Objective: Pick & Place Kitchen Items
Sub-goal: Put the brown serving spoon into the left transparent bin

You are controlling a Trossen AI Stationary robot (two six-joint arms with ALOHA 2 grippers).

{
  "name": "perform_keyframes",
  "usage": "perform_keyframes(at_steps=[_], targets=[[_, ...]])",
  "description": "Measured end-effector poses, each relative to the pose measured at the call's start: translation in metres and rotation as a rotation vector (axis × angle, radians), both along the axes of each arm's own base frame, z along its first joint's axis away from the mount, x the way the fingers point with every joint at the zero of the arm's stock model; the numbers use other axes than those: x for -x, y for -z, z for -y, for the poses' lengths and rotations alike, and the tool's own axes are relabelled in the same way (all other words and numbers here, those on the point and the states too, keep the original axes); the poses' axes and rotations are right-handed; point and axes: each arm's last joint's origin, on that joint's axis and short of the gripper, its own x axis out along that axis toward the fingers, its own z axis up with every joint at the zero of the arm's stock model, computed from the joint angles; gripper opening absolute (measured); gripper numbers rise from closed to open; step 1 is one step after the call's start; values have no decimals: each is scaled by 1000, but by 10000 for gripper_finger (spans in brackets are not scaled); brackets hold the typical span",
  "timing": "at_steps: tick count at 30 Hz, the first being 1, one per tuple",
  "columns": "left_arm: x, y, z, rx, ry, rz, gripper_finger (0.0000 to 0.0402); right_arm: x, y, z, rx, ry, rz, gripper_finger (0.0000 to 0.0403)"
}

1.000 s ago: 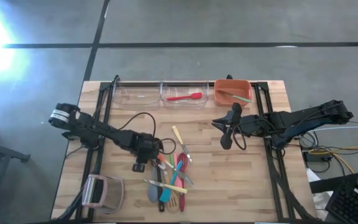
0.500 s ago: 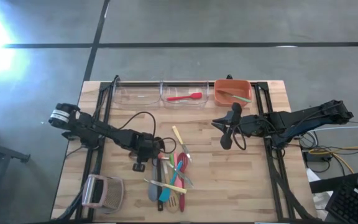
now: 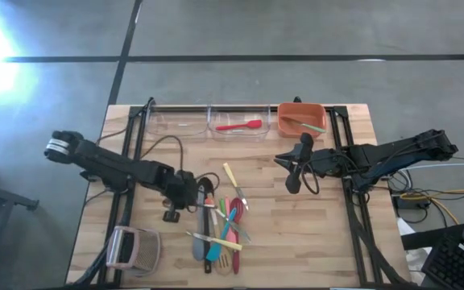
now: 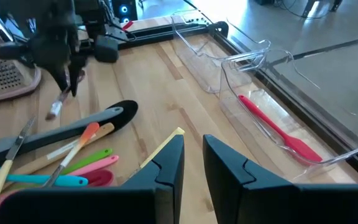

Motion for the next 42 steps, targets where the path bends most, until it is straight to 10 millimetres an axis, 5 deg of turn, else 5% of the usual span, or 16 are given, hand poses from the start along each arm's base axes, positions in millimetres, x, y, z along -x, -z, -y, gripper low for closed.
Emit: perform_keyframes(at_steps=[7, 15, 32, 42], targets=[[13, -24, -19, -22, -108, 105, 40, 0, 0, 0, 0, 1, 0, 52], [23, -44, -64, -136, -253, 143, 40, 0, 0, 0, 0, 1, 1, 52], [32, -136, -153, -382, -374, 211, 40, 0, 0, 0, 0, 1, 0, 52], [23, -137, -204, -407, -439, 90, 40, 0, 0, 0, 3, -1, -1, 52]])
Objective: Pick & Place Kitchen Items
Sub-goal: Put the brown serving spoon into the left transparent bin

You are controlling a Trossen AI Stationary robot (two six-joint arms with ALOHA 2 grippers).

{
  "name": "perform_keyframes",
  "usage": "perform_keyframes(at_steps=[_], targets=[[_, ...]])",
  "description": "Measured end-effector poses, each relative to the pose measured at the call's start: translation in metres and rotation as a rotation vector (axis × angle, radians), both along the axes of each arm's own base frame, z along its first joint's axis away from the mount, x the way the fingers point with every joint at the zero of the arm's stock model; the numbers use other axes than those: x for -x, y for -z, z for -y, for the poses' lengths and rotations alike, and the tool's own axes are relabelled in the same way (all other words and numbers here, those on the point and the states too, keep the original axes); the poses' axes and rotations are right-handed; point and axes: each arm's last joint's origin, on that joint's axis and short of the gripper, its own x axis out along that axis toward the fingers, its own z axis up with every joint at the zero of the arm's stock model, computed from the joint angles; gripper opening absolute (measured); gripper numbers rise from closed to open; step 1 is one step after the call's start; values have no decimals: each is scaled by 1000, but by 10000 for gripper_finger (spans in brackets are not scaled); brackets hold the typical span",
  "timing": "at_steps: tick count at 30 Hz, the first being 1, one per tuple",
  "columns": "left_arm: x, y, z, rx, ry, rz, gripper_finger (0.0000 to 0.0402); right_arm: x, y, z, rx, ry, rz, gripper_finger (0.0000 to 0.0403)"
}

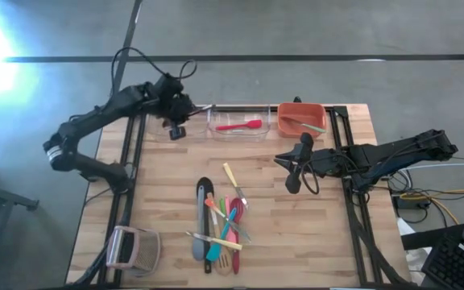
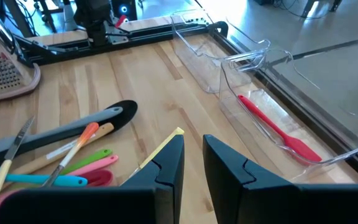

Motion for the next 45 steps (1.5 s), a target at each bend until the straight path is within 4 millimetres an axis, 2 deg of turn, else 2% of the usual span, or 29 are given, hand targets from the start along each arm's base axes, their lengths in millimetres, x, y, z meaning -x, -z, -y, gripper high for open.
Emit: perform_keyframes(at_steps=[6, 10, 16, 26, 37, 45], targets=[[5, 21, -32, 65, -92, -71, 40, 0, 1, 0, 1, -1, -3, 52], [10, 36, -52, 169, -177, -58, 40, 0, 2, 0, 3, -2, -6, 52], [14, 58, -70, 267, -268, -113, 40, 0, 3, 0, 3, -1, -9, 52], [13, 74, -79, 314, -350, -173, 40, 0, 3, 0, 5, -2, -11, 52], [17, 78, -78, 307, -479, -226, 40, 0, 4, 0, 6, -2, -14, 52], [20, 94, -72, 344, -608, -264, 40, 1, 6, 0, 7, -2, -20, 52]])
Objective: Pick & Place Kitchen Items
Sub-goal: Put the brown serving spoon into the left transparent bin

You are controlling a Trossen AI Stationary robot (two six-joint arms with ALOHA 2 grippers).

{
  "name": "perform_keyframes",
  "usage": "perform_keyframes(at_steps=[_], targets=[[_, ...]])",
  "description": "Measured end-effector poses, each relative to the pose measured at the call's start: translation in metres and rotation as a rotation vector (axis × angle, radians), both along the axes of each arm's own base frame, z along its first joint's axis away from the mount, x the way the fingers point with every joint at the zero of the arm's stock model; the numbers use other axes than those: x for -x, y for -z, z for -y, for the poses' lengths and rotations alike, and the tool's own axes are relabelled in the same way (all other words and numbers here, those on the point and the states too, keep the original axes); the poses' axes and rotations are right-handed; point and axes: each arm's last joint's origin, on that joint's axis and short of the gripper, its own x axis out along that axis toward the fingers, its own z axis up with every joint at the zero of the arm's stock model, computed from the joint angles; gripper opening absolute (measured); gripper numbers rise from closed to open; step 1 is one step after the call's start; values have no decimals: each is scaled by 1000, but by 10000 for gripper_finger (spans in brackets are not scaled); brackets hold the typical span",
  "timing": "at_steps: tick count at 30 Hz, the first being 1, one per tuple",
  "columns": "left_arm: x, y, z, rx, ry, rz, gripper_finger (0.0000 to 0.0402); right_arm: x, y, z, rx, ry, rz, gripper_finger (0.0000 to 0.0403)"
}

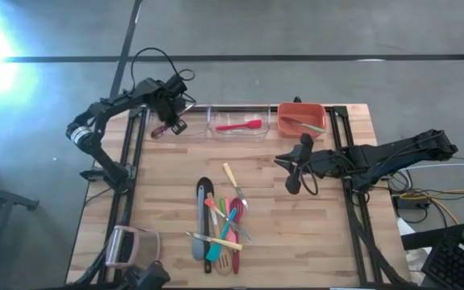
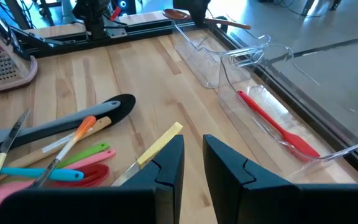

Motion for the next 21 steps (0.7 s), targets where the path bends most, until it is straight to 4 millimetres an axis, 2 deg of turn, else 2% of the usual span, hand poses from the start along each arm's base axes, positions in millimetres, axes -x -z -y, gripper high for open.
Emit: perform_keyframes(at_steps=[11, 21], targets=[[-3, 3, -5, -43, -20, 14, 40, 1, 8, 0, 16, -7, -23, 52], [-13, 27, -17, -14, 82, -35, 40, 1, 12, 0, 18, -7, -36, 52]])
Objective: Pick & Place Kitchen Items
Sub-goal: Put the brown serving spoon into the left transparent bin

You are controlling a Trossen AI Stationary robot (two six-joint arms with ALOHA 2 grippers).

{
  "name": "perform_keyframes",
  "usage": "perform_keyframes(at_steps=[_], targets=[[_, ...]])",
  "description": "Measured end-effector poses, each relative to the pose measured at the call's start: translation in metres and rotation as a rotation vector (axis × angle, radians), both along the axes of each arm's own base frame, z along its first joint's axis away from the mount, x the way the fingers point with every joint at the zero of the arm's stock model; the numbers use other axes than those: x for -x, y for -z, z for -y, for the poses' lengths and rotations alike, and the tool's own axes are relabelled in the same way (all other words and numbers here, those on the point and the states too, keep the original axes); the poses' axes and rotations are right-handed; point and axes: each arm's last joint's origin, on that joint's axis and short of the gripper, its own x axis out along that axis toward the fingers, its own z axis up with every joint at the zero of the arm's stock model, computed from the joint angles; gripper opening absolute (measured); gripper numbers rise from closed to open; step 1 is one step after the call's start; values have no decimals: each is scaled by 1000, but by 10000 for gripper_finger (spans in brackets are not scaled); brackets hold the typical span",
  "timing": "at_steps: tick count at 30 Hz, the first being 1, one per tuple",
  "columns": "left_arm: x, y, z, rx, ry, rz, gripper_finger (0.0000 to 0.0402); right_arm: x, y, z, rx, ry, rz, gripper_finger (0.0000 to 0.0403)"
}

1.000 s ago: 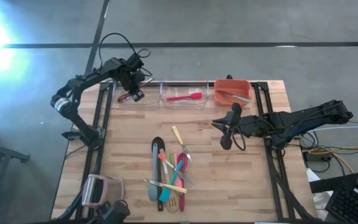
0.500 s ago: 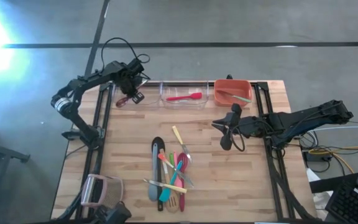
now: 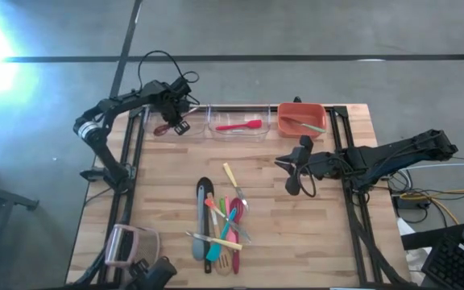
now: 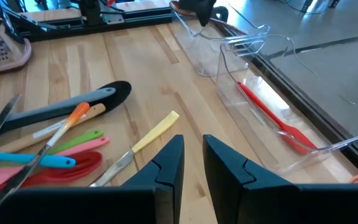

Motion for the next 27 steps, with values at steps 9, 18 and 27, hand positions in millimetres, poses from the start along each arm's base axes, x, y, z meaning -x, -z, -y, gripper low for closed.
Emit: perform_keyframes(at_steps=[9, 18, 27], targets=[[-5, 19, -6, 26, 45, -75, 40, 0, 0, 0, 0, 0, 0, 52], [-9, 31, -8, 52, 75, -100, 40, 0, 0, 0, 0, 0, 0, 52], [-15, 43, -11, 50, 83, -102, 40, 0, 0, 0, 0, 0, 0, 52]])
